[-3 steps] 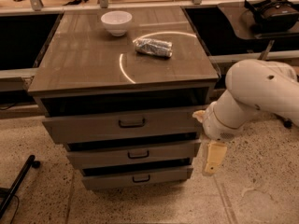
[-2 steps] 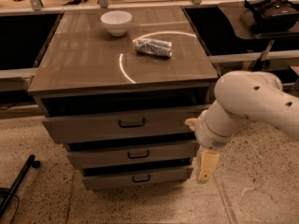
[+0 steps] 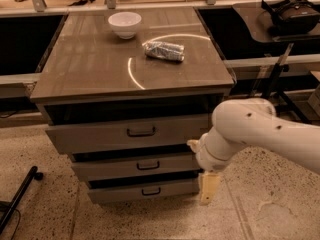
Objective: Open middle drawer
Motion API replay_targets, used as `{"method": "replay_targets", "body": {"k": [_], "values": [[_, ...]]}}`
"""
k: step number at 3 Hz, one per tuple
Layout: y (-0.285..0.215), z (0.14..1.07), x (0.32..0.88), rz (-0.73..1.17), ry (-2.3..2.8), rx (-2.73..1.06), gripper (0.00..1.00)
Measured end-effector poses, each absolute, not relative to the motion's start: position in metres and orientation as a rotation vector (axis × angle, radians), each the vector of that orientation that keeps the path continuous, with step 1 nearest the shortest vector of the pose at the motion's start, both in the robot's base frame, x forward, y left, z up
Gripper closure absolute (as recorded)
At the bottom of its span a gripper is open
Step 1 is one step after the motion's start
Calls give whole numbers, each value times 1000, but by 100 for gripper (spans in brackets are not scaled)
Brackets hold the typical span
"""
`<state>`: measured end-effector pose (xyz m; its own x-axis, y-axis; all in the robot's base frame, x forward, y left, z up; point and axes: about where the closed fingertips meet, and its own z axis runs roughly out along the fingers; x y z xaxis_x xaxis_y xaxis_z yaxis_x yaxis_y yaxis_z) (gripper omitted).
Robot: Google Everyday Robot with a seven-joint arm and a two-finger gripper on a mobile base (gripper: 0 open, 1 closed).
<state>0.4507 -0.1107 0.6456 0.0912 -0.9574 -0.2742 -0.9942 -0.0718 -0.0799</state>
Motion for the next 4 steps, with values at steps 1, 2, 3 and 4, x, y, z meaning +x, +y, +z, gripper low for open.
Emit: {"method": "replay_targets", "body": {"k": [1, 2, 3, 4], "values": [[-98, 609, 458, 237, 1944, -2154, 0], [-87, 570, 465, 293, 1954, -2183, 0], [-92, 552, 479, 264, 1960, -2186, 0], [-100, 524, 498, 237, 1944, -2200, 0]]}}
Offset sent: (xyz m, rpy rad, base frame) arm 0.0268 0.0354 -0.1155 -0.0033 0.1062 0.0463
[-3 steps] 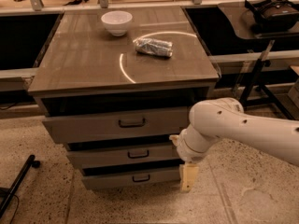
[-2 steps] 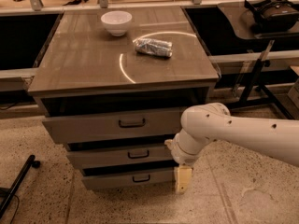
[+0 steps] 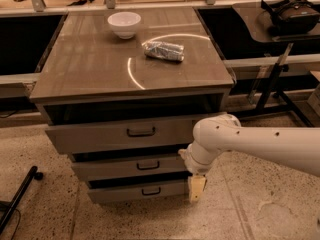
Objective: Open middle drawer
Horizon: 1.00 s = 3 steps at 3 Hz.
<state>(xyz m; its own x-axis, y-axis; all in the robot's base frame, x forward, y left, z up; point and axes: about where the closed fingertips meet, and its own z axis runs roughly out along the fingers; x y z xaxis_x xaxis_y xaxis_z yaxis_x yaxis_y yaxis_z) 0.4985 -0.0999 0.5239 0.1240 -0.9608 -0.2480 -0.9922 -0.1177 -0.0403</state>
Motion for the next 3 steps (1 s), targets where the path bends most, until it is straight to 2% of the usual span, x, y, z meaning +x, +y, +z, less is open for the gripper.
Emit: {"method": "replay_targets", "body": {"k": [3], "values": [[-117, 461, 552, 101, 1958, -2143, 0]]}}
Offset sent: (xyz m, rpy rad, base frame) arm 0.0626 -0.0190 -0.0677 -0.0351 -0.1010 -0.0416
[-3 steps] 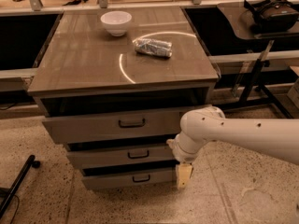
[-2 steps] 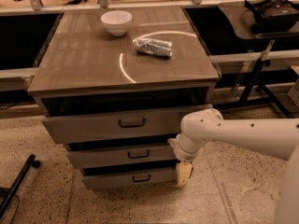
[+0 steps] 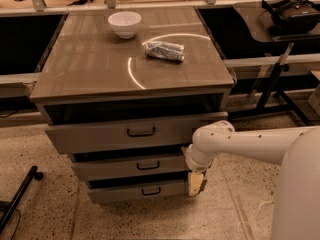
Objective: Open middle drawer
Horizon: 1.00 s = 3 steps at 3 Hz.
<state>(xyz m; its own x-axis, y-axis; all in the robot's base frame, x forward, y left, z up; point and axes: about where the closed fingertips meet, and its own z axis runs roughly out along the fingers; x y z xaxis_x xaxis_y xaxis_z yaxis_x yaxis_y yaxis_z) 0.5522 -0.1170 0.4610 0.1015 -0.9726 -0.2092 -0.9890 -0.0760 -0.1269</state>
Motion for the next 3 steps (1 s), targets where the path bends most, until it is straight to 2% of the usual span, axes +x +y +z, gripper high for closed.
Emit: {"method": "replay_targets", "body": {"k": [2, 3], "values": [[-124, 435, 580, 50, 1964, -2087, 0], [-124, 418, 581, 98, 1959, -2058, 20]]}}
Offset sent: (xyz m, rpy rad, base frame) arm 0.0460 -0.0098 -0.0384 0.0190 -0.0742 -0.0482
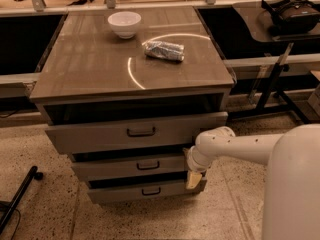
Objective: Open middle drawer
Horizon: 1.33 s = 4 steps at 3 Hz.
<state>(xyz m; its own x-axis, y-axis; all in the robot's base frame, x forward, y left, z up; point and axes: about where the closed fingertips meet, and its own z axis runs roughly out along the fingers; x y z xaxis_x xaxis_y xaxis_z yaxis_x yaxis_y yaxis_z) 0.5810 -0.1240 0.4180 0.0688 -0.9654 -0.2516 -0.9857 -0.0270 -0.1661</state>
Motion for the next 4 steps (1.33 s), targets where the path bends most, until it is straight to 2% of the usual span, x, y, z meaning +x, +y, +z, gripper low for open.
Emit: {"method": "replay_targets", "body": {"k": [3, 4], "values": [[-123, 426, 573, 135, 1956, -2051, 90], [-123, 434, 573, 135, 1956, -2051, 100]]}}
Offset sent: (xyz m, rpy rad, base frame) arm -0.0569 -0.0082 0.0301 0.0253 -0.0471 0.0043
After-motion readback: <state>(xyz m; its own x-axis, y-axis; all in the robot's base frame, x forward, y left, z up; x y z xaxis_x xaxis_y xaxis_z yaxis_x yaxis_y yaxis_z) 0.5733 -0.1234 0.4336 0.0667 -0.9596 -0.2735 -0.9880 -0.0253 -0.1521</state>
